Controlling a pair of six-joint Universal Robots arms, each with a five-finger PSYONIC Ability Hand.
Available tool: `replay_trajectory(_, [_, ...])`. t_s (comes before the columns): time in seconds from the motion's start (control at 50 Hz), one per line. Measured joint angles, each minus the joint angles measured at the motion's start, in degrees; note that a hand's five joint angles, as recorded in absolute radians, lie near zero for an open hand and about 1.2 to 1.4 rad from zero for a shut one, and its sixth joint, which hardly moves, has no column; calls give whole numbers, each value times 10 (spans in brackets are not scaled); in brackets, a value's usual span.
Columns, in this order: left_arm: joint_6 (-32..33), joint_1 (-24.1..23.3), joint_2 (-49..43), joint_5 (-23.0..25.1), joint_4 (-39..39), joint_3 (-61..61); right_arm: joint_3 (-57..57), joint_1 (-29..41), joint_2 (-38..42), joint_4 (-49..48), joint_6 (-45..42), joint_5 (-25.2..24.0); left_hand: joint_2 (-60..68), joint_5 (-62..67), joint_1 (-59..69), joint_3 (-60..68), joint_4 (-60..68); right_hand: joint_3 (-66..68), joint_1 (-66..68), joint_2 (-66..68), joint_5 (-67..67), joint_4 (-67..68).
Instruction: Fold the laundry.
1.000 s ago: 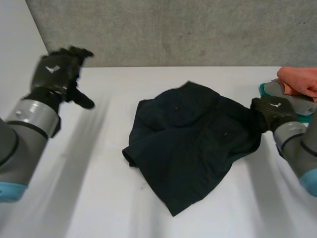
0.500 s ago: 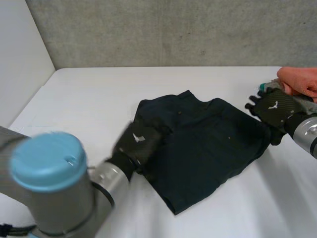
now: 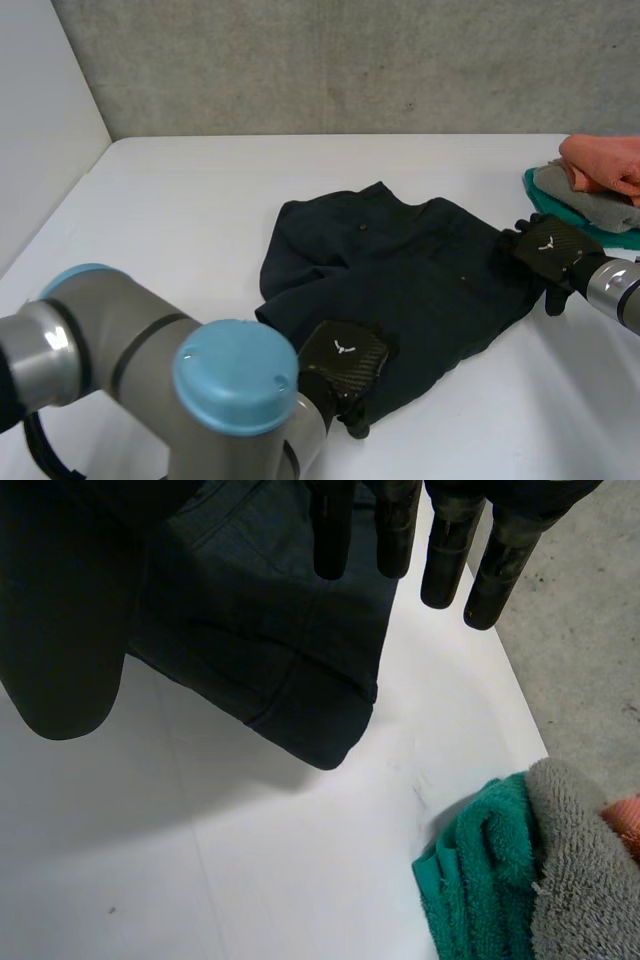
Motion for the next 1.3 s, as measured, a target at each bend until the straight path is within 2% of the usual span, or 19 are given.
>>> replay_trajectory(0.1, [1, -6, -48, -17, -18, 40, 5, 1, -4, 0, 1, 1, 40, 33, 45, 41, 35, 0, 0, 0, 0, 0])
replay_trajectory(0.14, [2, -7, -62, -33, -20, 52, 6, 1, -4, 0, 2, 1, 166, 162, 195, 166, 167, 0, 0, 0, 0, 0])
replay_trajectory(0.18, [3, -7, -70, -46, -19, 58, 6, 0, -4, 0, 2, 1, 194, 189, 224, 194, 195, 0, 0, 0, 0, 0])
replay_trajectory(0.2, [4, -8, -76, -67, -14, 65, 6, 0, -4, 0, 2, 1, 378, 362, 379, 369, 371, 0, 0, 0, 0, 0])
replay_trajectory(0.26, [6, -8, -76, -104, 1, 72, 7, 0, -4, 1, 4, 1, 458, 447, 434, 456, 461, 0, 0, 0, 0, 0])
replay_trajectory(0.4, [9, -5, -25, -150, 40, 69, 6, 1, -7, 3, 37, 3, 466, 448, 434, 464, 469, 0, 0, 0, 0, 0])
replay_trajectory(0.64, [32, 14, 69, -146, 48, 39, -34, 4, -7, 58, 183, -14, 468, 448, 434, 465, 469, 3, 3, 3, 2, 2])
replay_trajectory(0.66, [34, 15, 71, -146, 48, 38, -35, 4, -5, 60, 186, -15, 468, 448, 434, 465, 469, 104, 85, 106, 90, 93])
replay_trajectory(0.68, [36, 16, 73, -146, 48, 38, -36, 4, -4, 61, 187, -17, 468, 448, 434, 465, 469, 104, 85, 106, 90, 93])
replay_trajectory(0.72, [42, 21, 80, -146, 49, 36, -41, 5, 6, 64, 196, -27, 468, 448, 434, 465, 471, 418, 376, 423, 388, 405])
replay_trajectory(0.74, [43, 22, 82, -146, 49, 36, -42, 5, 8, 63, 197, -29, 468, 448, 434, 465, 471, 480, 412, 493, 451, 469])
replay_trajectory(0.84, [45, 34, 106, -146, 48, 37, -49, 6, 2, 61, 204, -32, 468, 448, 434, 466, 471, 546, 433, 547, 517, 542])
replay_trajectory(0.96, [48, 69, 179, -143, 50, 54, -65, 13, -76, 60, 234, -33, 469, 454, 434, 468, 471, 546, 433, 547, 517, 542])
replay_trajectory(0.98, [52, 84, 206, -140, 51, 66, -83, 19, -144, 59, 269, -34, 469, 455, 434, 468, 471, 553, 433, 547, 519, 546])
replay_trajectory(1.02, [55, 91, 220, -136, 52, 73, -91, 22, -166, 59, 283, -34, 469, 455, 434, 468, 471, 553, 433, 547, 519, 546])
replay_trajectory(1.04, [65, 107, 247, -127, 55, 91, -115, 27, -213, 57, 316, -34, 469, 455, 434, 468, 471, 554, 433, 547, 519, 546])
replay_trajectory(1.1, [85, 131, 293, -108, 63, 125, -157, 32, -272, 55, 368, -33, 469, 455, 434, 468, 471, 557, 433, 547, 519, 546])
replay_trajectory(1.24, [120, 167, 377, -78, 81, 205, -252, 37, -346, 52, 482, -34, 469, 455, 434, 468, 471, 561, 433, 547, 523, 546])
replay_trajectory(1.3, [123, 170, 387, -75, 83, 221, -267, 39, -350, 53, 494, -33, 469, 455, 434, 468, 471, 561, 433, 547, 523, 546])
